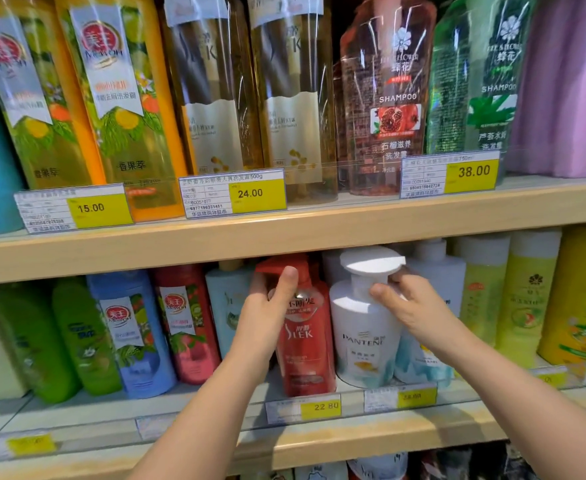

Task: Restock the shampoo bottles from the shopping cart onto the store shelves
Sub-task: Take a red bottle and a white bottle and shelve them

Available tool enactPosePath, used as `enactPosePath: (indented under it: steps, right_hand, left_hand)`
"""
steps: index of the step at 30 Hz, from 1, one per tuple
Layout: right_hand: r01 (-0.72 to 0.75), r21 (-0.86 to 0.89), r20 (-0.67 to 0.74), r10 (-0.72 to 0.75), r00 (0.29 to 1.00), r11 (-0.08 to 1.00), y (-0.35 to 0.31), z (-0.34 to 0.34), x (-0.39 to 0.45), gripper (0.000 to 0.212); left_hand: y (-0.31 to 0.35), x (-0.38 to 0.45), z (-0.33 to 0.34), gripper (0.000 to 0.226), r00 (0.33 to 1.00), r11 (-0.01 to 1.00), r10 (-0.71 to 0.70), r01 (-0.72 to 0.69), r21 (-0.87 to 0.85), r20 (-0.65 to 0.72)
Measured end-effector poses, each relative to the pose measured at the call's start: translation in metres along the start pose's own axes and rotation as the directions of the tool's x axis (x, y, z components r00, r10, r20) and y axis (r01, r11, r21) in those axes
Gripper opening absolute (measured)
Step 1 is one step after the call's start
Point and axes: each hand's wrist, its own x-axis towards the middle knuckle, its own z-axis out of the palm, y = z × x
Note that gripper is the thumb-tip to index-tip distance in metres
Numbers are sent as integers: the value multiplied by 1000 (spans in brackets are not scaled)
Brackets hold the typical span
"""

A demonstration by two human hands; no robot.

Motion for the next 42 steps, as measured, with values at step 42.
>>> enactPosePath:
  steps: [42]
  right_hand:
    - [-115, -783, -105, 53, 993, 612, 1, 12, -4, 35]
  left_hand:
    - [-54, 8, -11, 45, 987, 994, -107, 102, 40, 121]
